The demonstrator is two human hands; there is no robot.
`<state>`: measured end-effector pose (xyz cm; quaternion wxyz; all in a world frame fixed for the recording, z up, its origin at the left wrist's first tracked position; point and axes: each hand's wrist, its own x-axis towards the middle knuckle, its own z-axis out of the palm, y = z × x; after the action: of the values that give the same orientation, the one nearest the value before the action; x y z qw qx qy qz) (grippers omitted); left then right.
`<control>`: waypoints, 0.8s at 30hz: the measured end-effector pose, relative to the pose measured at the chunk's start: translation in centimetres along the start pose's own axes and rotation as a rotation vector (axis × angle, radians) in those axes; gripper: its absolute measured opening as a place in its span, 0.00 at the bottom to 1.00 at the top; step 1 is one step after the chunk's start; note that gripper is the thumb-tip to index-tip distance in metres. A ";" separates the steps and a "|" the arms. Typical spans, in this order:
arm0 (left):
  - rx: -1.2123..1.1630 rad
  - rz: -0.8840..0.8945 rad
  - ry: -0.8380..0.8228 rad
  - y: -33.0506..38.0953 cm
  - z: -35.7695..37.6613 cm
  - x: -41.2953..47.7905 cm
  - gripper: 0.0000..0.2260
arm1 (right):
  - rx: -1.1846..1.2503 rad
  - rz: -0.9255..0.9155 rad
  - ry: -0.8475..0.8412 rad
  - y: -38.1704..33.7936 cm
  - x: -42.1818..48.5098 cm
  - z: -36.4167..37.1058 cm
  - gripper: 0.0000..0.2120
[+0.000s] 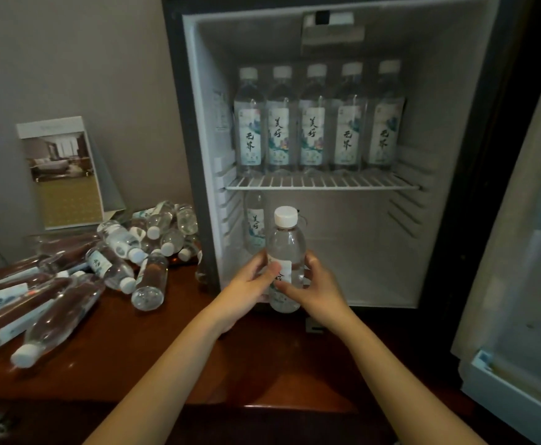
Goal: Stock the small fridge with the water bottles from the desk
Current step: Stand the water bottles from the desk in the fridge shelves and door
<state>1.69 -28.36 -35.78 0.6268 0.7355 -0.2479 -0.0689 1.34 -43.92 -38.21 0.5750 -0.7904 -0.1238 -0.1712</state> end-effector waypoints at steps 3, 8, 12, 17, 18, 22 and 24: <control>-0.003 -0.008 0.019 -0.2 0.3 1.1 0.26 | -0.006 0.014 0.019 0.6 0.8 -0.2 0.27; 0.007 -0.026 0.068 -0.7 0.4 3.0 0.21 | 0.011 0.006 0.002 1.5 2.3 -0.5 0.26; -0.025 0.016 0.092 -1.1 0.3 4.8 0.19 | 0.034 -0.001 0.002 2.1 4.0 -0.6 0.27; -0.076 0.027 0.146 -1.6 0.2 7.2 0.16 | 0.036 0.030 0.012 3.0 6.3 -0.6 0.27; -0.091 0.023 0.167 -1.8 0.3 7.6 0.16 | 0.037 0.040 0.008 3.2 6.8 -0.6 0.27; -0.109 0.035 0.282 -2.6 0.5 9.1 0.16 | 0.047 0.076 0.012 3.9 8.6 -0.6 0.28; -0.084 0.049 0.359 -3.0 0.6 9.8 0.16 | 0.058 0.083 0.027 4.2 9.3 -0.6 0.28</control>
<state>10.78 -33.02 -36.68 0.6926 0.7029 -0.1469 0.0684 11.43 -45.85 -37.86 0.6058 -0.7756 -0.0878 -0.1541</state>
